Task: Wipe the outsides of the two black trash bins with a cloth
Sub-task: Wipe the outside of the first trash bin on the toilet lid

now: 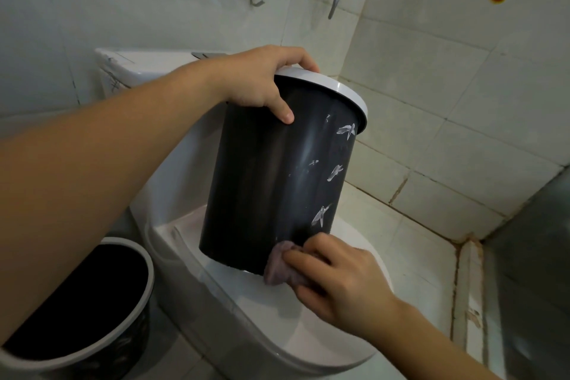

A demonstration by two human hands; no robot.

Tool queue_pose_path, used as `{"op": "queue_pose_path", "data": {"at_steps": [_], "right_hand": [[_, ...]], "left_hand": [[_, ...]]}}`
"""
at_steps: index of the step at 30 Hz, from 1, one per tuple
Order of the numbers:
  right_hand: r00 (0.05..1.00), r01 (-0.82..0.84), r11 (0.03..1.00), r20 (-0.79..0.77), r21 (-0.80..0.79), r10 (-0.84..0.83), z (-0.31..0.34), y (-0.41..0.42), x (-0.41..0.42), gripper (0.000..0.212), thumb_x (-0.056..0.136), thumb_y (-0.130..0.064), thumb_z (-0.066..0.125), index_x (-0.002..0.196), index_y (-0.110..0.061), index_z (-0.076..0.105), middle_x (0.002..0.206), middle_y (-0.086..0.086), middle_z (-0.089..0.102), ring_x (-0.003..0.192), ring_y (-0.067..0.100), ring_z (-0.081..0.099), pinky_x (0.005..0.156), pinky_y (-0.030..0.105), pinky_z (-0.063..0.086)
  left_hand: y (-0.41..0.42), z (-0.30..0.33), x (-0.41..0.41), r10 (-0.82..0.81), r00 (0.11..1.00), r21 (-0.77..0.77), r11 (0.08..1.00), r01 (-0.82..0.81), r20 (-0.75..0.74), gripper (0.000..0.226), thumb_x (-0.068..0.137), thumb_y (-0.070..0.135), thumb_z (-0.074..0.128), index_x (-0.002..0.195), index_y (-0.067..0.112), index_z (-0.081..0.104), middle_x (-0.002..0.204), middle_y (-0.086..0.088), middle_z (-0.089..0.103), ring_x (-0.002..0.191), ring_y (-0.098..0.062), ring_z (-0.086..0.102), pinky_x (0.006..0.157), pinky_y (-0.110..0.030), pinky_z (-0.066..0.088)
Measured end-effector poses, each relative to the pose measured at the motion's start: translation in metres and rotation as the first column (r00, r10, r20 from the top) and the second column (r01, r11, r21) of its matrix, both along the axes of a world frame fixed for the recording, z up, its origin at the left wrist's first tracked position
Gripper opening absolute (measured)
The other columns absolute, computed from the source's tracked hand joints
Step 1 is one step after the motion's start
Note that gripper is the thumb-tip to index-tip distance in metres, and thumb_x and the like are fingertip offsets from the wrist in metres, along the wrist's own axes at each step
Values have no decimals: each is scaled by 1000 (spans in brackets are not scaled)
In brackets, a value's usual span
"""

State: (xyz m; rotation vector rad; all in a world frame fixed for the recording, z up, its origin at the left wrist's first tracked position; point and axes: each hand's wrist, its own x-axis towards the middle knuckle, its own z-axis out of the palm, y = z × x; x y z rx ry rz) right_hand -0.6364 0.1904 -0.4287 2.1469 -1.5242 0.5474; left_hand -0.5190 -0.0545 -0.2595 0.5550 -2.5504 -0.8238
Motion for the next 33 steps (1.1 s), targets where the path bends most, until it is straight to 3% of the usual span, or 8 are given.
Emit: {"op": "queue_pose_path", "data": {"at_steps": [3, 9, 12, 16, 19, 24, 27, 33], "right_hand": [[1000, 13, 999, -21, -37, -14, 5, -6, -2, 22, 92, -28, 63, 111, -20, 71, 93, 2, 60, 74, 21, 56, 51, 34, 49], [946, 271, 940, 238, -207, -220, 48, -43, -14, 33, 92, -37, 61, 117, -18, 70, 97, 0, 59, 73, 16, 56, 55, 29, 51], [958, 223, 956, 222, -192, -180, 46, -41, -10, 30, 91, -35, 64, 116, -18, 70, 97, 0, 58, 73, 15, 56, 57, 27, 50], [999, 26, 998, 27, -50, -25, 20, -16, -1, 25, 90, -29, 63, 112, -21, 71, 95, 2, 58, 74, 18, 55, 53, 30, 49], [999, -15, 1000, -51, -9, 14, 16, -11, -3, 25, 91, -29, 61, 112, -20, 70, 94, 2, 59, 74, 19, 55, 51, 32, 49], [958, 239, 948, 208, -208, -196, 52, -44, -22, 32, 89, -33, 61, 117, -20, 70, 96, 1, 59, 74, 21, 58, 56, 35, 52], [914, 329, 916, 323, -232, -246, 67, -57, -28, 34, 90, -37, 62, 118, -21, 69, 98, -1, 60, 76, 17, 58, 60, 30, 50], [972, 144, 979, 209, -147, -111, 40, -37, -21, 30, 90, -32, 65, 115, -17, 70, 98, -1, 59, 75, 15, 57, 58, 33, 52]], "left_hand": [[0, 0, 0, 1, 1000, -4, 1000, -1, -4, 68, 66, 12, 89, 104, 55, 52, 119, 5, 62, 106, -20, 62, 93, -42, 54], [1, -1, -2, -3, 1000, -1, 1000, 3, 2, 70, 67, 10, 88, 116, 46, 54, 120, 6, 62, 107, -19, 62, 94, -41, 54], [0, -1, -2, -4, 1000, -12, 1000, 4, 4, 70, 67, 10, 88, 116, 46, 53, 119, 7, 62, 107, -18, 62, 94, -40, 53], [0, -1, -1, -4, 1000, -6, 1000, 4, 5, 70, 67, 11, 88, 117, 46, 54, 120, 5, 63, 107, -19, 62, 91, -38, 54], [0, 0, -1, -10, 1000, -4, 1000, 10, 6, 69, 68, 11, 88, 117, 46, 53, 120, 6, 62, 106, -18, 61, 90, -36, 53], [0, -1, -2, -10, 1000, -25, 1000, 10, 0, 69, 68, 11, 88, 117, 45, 53, 120, 5, 62, 106, -18, 62, 89, -34, 53], [-1, -1, -2, -9, 1000, -23, 1000, 9, 8, 70, 67, 13, 88, 116, 47, 53, 119, 6, 62, 105, -17, 61, 87, -35, 53], [-3, -1, -1, -13, 1000, -30, 999, 13, 1, 70, 67, 11, 88, 117, 45, 53, 119, 6, 62, 105, -17, 61, 88, -33, 53]]}}
